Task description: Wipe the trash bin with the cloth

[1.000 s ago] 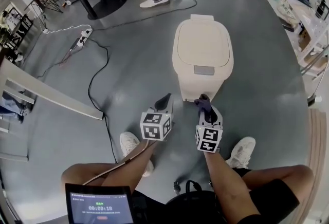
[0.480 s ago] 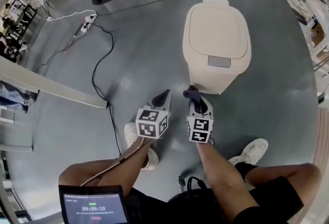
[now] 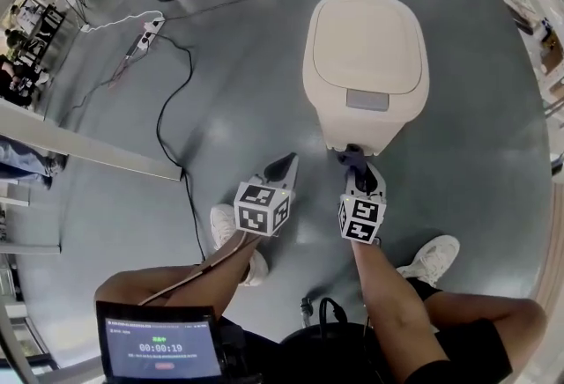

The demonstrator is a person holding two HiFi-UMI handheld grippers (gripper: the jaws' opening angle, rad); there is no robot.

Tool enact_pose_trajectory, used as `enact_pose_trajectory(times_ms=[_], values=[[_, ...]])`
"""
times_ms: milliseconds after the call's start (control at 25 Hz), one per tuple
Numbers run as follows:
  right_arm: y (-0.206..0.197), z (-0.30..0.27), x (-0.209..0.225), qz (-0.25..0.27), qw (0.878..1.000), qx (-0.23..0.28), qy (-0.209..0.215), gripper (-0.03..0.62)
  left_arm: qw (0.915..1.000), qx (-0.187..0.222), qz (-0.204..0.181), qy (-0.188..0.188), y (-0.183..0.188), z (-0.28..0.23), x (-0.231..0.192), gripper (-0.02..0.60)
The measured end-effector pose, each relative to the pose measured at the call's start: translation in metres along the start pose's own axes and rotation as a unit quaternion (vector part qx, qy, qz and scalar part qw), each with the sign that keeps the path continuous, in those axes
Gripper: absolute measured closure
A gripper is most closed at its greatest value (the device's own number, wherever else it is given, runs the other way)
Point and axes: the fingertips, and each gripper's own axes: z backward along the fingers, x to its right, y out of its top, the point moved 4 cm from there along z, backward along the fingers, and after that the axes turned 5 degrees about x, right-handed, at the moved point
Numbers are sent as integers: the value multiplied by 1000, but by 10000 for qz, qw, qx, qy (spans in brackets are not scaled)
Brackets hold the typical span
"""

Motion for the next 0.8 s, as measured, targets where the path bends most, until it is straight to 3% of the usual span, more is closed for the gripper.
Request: enact_pose_trajectory(times_ms=[240, 520, 800], values=[[7, 14, 47, 31, 9999, -3, -111, 520, 9998, 7, -81, -174, 11, -12, 27, 583], [37, 47, 70, -655, 9971, 69, 375, 520, 9980, -236, -501, -309, 16, -14, 59, 583], [111, 66, 115, -1065, 9891, -26, 1012, 520, 9991, 41, -411, -129, 57, 7, 116, 583]])
